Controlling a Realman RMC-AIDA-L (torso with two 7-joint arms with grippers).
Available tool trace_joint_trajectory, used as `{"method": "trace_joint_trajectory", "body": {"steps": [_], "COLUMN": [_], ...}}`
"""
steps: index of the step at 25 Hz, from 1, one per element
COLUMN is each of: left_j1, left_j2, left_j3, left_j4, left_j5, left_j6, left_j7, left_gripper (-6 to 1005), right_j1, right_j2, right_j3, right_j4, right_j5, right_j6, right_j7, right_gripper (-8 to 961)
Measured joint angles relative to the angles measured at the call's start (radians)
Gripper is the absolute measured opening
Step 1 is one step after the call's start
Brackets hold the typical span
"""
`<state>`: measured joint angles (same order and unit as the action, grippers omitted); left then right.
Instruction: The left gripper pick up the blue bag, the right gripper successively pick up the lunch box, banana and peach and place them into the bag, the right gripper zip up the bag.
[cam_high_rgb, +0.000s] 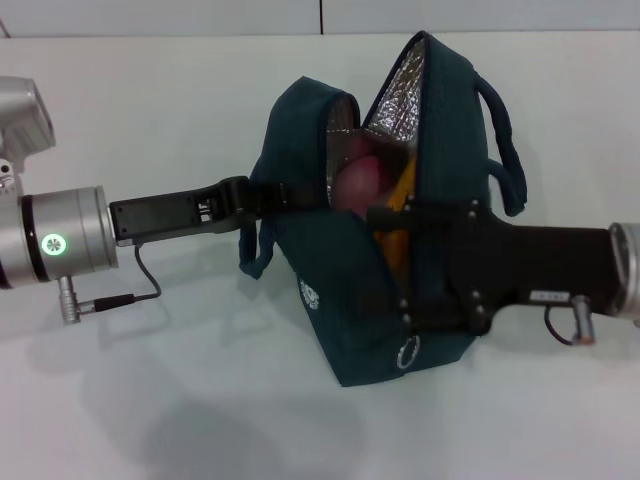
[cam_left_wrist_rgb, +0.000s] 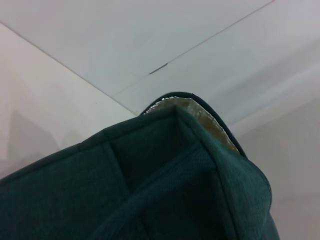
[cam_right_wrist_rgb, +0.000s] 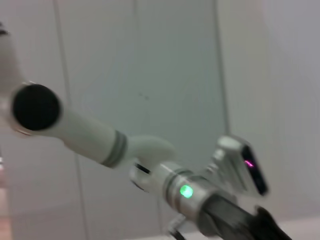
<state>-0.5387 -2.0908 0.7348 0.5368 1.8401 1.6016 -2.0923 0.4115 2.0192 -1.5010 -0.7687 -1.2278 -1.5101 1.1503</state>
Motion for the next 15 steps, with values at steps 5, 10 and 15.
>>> {"method": "trace_joint_trajectory", "body": {"steps": [5, 10, 15], "left_j1": [0.007, 0.011, 0.012], "left_j2": [0.001, 0.001, 0.002], "left_j3": [0.000, -0.002, -0.001], "left_j4": [0.000, 0.000, 0.000], "left_j5": [-0.001, -0.002, -0.003], "left_j6": [0.000, 0.000, 0.000], "left_j7": [0.000, 0.000, 0.000], "left_gripper": [52, 53, 53], "right_j1": [-0.046, -0.113, -0.115], "right_j2": [-0.007, -0.012, -0.034], "right_j3": [0.054, 0.106, 0.112], "right_j4": [0.004, 0.027, 0.111], "right_j5": [-0.003, -0.008, -0.085], "right_j6": [-0.153, -0.242, -0.209], "right_j7": [-0.093, -0.214, -0.166], "right_gripper": [785, 785, 785]}}
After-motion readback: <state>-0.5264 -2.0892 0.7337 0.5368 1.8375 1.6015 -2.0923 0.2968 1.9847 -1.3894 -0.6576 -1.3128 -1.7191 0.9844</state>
